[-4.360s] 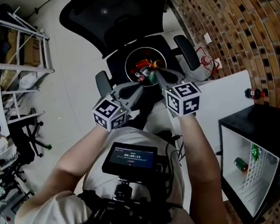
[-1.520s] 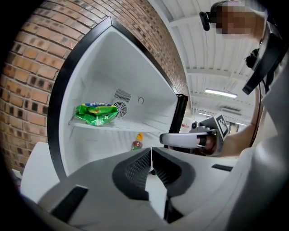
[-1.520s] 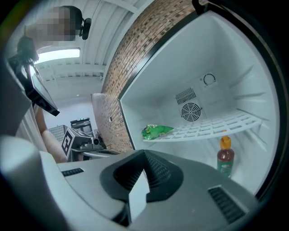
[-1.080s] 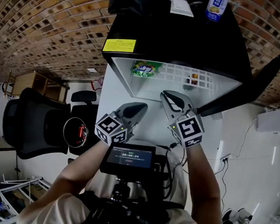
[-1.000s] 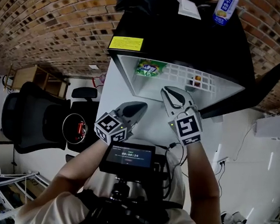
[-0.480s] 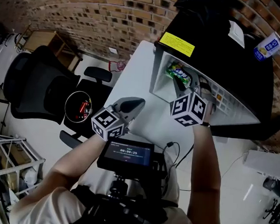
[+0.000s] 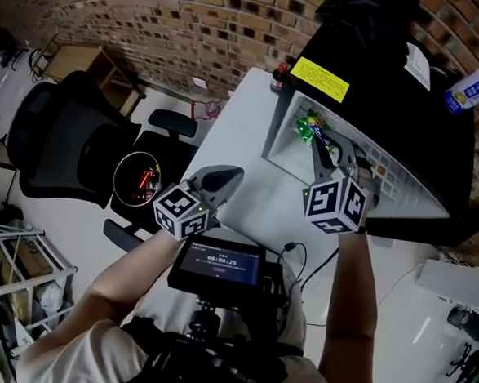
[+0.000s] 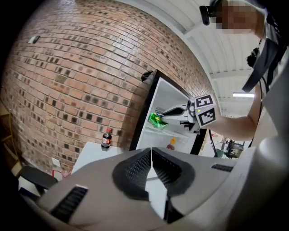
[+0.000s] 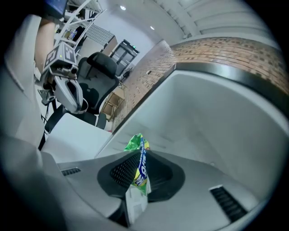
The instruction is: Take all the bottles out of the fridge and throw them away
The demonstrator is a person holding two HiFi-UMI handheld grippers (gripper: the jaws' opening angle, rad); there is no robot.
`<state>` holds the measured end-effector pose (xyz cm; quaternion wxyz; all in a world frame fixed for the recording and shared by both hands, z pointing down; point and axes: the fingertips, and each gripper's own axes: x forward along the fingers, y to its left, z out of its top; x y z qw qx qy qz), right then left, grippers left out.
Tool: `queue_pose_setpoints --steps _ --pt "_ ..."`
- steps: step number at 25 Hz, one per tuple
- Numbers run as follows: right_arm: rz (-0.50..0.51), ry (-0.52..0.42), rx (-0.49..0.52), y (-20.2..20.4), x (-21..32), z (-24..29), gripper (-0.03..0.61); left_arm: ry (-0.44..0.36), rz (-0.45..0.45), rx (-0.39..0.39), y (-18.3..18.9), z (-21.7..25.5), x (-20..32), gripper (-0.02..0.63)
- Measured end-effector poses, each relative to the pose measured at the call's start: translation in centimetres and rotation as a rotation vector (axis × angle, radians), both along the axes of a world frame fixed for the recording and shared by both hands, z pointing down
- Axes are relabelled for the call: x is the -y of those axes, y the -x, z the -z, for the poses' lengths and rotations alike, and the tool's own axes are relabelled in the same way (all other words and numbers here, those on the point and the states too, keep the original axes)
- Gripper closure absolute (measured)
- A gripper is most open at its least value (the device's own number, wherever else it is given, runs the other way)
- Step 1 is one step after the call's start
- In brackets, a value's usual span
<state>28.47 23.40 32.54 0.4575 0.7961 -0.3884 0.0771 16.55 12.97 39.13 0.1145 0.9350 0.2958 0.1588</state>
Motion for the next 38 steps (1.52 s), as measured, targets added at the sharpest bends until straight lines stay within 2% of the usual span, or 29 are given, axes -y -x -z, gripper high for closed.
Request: queue_pose_setpoints --steps 4,9,13,15,19,21,23,26,30,34,38 --pt "0.017 -0.165 0.060 2.8 -0.1 2.4 0.536 0.008 -0.053 0.005 -0.4 0.0 -1.8 0.595" --pt "0.113 -0.412 0.204 6.6 0.5 4.5 0.539 0.012 -0.104 0.011 -0.5 -0.5 -3.7 0.595" --pt "0.094 -0.544 0.367 7.5 0.6 3.6 0.541 0.021 -0.092 0.030 -0.4 -0.9 -3.3 0.595" --pt "0.091 -0.579 0.420 7.4 1.0 2.8 0.543 0.028 -0.063 0.046 -0.3 -0.8 -2.5 0.595" --pt "0.124 -0.589 0.456 7.0 2.7 1.3 0.543 0.033 0.029 0.050 0.4 -1.7 0.4 0.595" --pt "0.097 -0.514 0.448 7.1 2.9 0.7 0.545 0.035 0.072 0.047 0.8 -2.3 2.2 0.595" --pt "0.075 -0.426 0.373 7.3 2.7 0.5 0.555 0.036 0.109 0.055 1.5 -2.6 3.8 0.595" --pt "0.107 -0.368 0.327 8.7 3.5 0.8 0.557 0.045 0.160 0.074 2.2 -3.6 6.2 0.595" --pt "0.135 -0.352 0.421 10.5 5.6 0.9 0.558 0.058 0.185 0.074 2.0 -3.8 7.2 0.595" --pt "0.177 -0.376 0.489 12.0 8.3 -0.1 0.558 0.059 0.184 0.053 1.8 -3.6 7.5 0.595" --pt "0.252 -0.392 0.562 12.7 12.3 -2.0 0.558 0.053 0.232 0.062 2.5 -3.9 9.7 0.595"
